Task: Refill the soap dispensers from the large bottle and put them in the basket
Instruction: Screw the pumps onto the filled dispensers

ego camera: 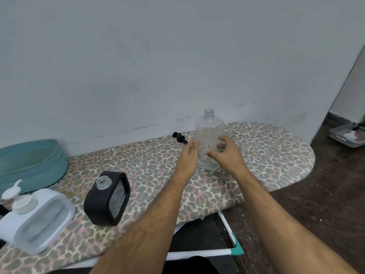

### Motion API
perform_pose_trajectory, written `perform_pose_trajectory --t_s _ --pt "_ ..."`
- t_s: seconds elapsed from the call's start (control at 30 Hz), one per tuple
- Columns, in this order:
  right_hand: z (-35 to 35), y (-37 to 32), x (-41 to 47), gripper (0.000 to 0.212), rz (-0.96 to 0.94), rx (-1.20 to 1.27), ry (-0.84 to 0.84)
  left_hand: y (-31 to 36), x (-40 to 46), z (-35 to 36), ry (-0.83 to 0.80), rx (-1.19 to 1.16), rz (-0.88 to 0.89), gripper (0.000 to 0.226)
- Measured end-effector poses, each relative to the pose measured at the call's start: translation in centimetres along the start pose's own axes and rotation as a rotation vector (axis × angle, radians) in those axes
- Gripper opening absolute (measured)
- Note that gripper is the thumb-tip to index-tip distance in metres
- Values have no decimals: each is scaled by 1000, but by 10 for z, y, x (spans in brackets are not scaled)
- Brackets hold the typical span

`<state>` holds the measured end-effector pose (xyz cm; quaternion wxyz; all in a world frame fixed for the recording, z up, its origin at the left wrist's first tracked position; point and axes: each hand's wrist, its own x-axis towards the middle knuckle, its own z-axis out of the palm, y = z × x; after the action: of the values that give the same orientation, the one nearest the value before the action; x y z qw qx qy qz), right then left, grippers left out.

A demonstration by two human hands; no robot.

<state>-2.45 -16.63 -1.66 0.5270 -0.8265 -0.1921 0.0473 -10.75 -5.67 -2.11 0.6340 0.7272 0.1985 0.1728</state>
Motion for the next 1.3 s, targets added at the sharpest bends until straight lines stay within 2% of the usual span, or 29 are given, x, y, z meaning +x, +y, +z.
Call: perform_pose_trajectory --t_s 0.17,0.43,0.67,0.73,0.8,0.87,0.9,0.97,1.03,1.17,1.3 --pt "-3 1 -9 70 2 11 7 5 -7 1 -32 28 17 83" --pt "-2 5 -18 66 3 11 -3 10 -14 -2 -57 39 34 77" --pt "-4 3 -26 77 -18 52 -6 6 -16 -7 -73 78 7 84" --pt "-3 0 -30 83 -46 25 86 5 -18 -11 -63 81 10 79" --pt "-1 -5 -39 84 -94 -59 324 0 -19 -18 -16 86 26 77" --pt "5 -16 -49 60 -293 -77 561 -6 -19 -27 70 92 59 73" --pt "10 -24 -53 44 -403 -66 601 -8 -19 -33 121 101 74 67" --pt "25 -43 -60 18 -528 -41 480 -14 -17 -44 226 98 85 57" --pt "47 -57 -58 8 -530 -33 266 -21 -14 -54 329 91 89 54" --pt "97 -57 -11 23 -374 -207 13 -34 -6 -68 431 125 45 51" --pt "129 -57 50 32 -200 -384 -40 -36 17 -76 480 82 -26 44"
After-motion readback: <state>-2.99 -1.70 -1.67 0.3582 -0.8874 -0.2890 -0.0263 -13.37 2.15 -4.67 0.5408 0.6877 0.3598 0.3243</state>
